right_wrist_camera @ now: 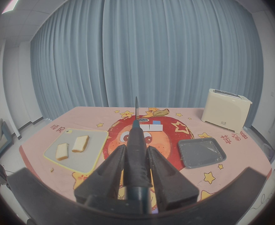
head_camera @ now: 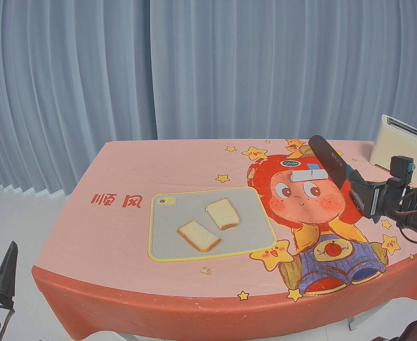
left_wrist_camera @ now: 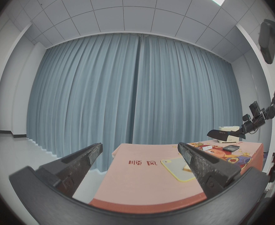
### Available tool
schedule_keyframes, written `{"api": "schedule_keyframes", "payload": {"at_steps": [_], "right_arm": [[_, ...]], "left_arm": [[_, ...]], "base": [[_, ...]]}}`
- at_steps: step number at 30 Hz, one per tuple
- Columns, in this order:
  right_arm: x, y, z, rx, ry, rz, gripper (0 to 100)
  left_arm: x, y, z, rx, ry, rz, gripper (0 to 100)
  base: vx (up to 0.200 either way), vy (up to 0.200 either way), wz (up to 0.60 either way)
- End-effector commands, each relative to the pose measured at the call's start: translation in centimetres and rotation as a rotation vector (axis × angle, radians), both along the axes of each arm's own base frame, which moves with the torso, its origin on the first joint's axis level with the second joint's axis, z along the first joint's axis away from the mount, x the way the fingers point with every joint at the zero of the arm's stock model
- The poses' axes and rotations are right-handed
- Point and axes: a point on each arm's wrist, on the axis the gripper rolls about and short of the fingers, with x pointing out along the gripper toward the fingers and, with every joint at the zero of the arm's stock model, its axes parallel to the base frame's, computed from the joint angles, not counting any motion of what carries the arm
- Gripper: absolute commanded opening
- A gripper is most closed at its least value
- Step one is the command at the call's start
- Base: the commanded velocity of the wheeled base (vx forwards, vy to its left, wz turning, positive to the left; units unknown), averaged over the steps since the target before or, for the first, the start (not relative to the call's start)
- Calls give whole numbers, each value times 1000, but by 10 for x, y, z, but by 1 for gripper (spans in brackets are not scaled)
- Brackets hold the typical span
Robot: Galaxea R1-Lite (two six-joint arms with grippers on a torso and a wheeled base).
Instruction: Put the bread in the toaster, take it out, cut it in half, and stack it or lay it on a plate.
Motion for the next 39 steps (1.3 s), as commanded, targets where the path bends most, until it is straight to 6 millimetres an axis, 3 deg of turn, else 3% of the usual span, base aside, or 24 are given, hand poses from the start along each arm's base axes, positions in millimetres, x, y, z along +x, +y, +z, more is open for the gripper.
{"api": "schedule_keyframes", "payload": {"at_steps": [1, 6, 9, 13, 26, 39], "right_arm": [[14, -4, -12, -24, 50, -35, 0], [15, -6, -12, -23, 50, -43, 0], [16, -6, -11, -24, 47, -44, 0], [17, -8, -11, -22, 44, -55, 0], [36, -12, -31, -47, 75, -89, 0], [44, -12, -44, -38, 135, -53, 0]], "left_arm": [[-34, 1, -20, 5, -95, 37, 100], [-47, 1, -40, 45, -67, 57, 100], [-47, 1, -62, 65, 101, 60, 100], [-46, 1, -72, 83, 192, 60, 100], [-46, 1, -72, 84, 194, 62, 100], [-46, 1, -72, 84, 194, 62, 100]], "base": [[0, 0, 0], [0, 0, 0], [0, 0, 0], [0, 0, 0], [0, 0, 0], [0, 0, 0]]}}
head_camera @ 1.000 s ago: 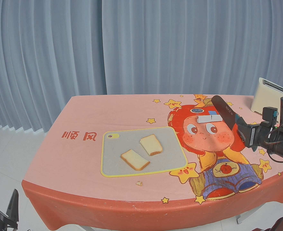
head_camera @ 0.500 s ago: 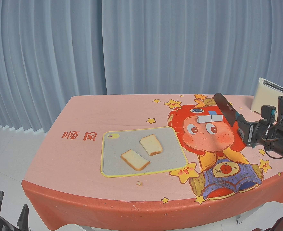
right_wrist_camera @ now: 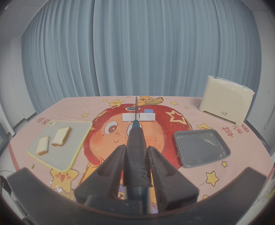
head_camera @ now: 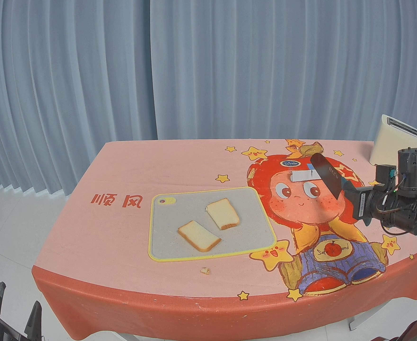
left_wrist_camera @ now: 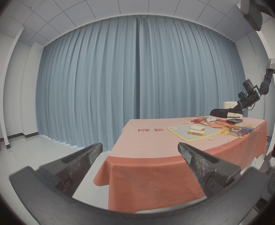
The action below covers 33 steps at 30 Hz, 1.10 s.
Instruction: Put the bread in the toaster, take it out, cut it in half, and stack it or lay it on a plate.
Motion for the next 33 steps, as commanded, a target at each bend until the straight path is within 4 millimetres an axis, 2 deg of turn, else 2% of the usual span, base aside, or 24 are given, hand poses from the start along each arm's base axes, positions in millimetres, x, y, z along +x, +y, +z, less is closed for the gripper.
{"api": "schedule_keyframes", "payload": {"at_steps": [1, 33], "right_arm": [[4, 1, -9, -9, 35, 0, 0], [9, 5, -22, -24, 81, -2, 0]], "left_arm": [[0, 0, -5, 0, 6, 1, 100], [0, 0, -5, 0, 6, -1, 100]], "base": [[0, 0, 0], [0, 0, 0]]}}
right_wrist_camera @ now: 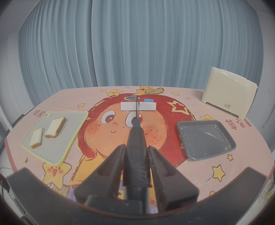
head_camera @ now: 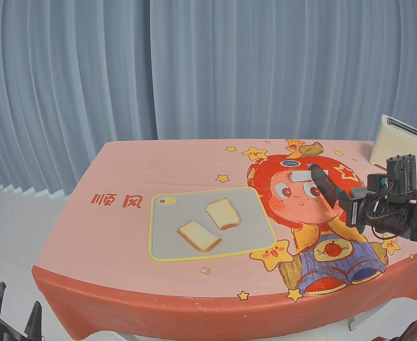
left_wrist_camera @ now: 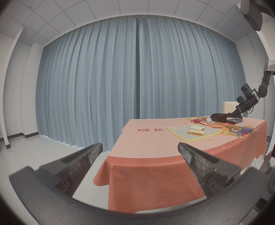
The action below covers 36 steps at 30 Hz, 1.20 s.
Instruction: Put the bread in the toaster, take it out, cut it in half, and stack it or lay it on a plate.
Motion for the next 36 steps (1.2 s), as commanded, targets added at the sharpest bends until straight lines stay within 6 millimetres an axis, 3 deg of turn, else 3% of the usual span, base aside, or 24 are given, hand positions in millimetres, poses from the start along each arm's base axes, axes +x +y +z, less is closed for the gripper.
{"api": "schedule_keyframes", "payload": {"at_steps": [1, 26, 27, 36], "right_arm": [[1, 0, -2, -3, 7, 0, 0], [-1, 0, -5, -7, 20, -1, 0], [-1, 0, -5, -10, 23, 0, 100], [-1, -1, -5, -3, 19, -5, 100]], "left_arm": [[0, 0, -5, 0, 5, 1, 100], [0, 0, -5, 0, 5, 1, 100], [0, 0, -5, 0, 5, 1, 100], [0, 0, -5, 0, 5, 1, 100]], "base": [[0, 0, 0], [0, 0, 0], [0, 0, 0], [0, 0, 0]]}}
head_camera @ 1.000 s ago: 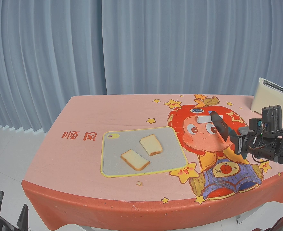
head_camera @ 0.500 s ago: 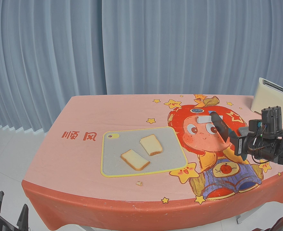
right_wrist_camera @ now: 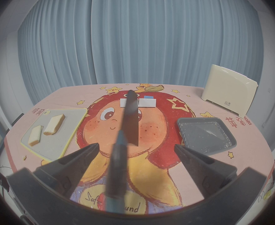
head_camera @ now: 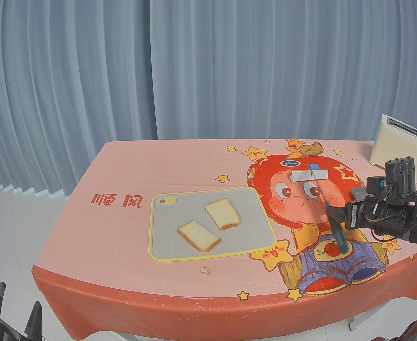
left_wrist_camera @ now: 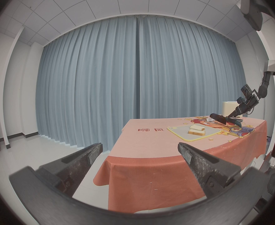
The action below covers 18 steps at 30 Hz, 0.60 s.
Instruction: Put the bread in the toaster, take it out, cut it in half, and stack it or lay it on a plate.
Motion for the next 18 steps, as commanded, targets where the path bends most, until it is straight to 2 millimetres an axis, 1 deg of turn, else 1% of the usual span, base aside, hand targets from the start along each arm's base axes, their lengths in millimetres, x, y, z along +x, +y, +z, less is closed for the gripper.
{"api": "schedule_keyframes", "payload": {"at_steps": [1, 11, 15, 18], "right_arm": [[0, 0, 0, 0, 0, -1, 100], [0, 2, 0, 0, -3, 5, 100], [-4, 9, 2, 3, -7, 37, 100], [-11, 19, -2, -3, 6, 86, 100]], "left_arm": [[0, 0, -5, 0, 3, 1, 100], [0, 0, -5, 0, 3, 1, 100], [0, 0, -5, 0, 3, 1, 100], [0, 0, -5, 0, 3, 1, 100]], "base": [[0, 0, 0], [0, 0, 0], [0, 0, 0], [0, 0, 0]]}}
